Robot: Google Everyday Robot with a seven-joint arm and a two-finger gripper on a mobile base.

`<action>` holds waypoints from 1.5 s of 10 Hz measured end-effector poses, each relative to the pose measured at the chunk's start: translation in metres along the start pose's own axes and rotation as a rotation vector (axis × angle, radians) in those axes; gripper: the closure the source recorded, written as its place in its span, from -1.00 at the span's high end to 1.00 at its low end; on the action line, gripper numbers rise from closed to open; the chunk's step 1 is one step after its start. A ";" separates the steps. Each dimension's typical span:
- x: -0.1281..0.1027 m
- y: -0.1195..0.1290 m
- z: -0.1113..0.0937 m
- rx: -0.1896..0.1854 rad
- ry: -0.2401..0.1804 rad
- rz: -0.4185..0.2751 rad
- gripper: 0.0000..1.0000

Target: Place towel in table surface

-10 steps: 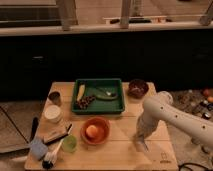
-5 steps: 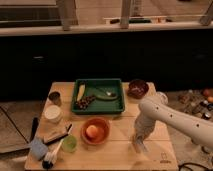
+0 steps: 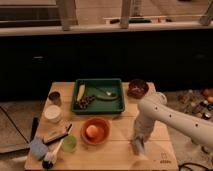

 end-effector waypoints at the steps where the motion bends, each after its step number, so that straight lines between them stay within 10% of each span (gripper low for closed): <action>1: 0.001 -0.002 -0.002 0.000 0.003 -0.001 0.60; 15: 0.050 -0.007 -0.050 0.052 0.093 0.037 0.60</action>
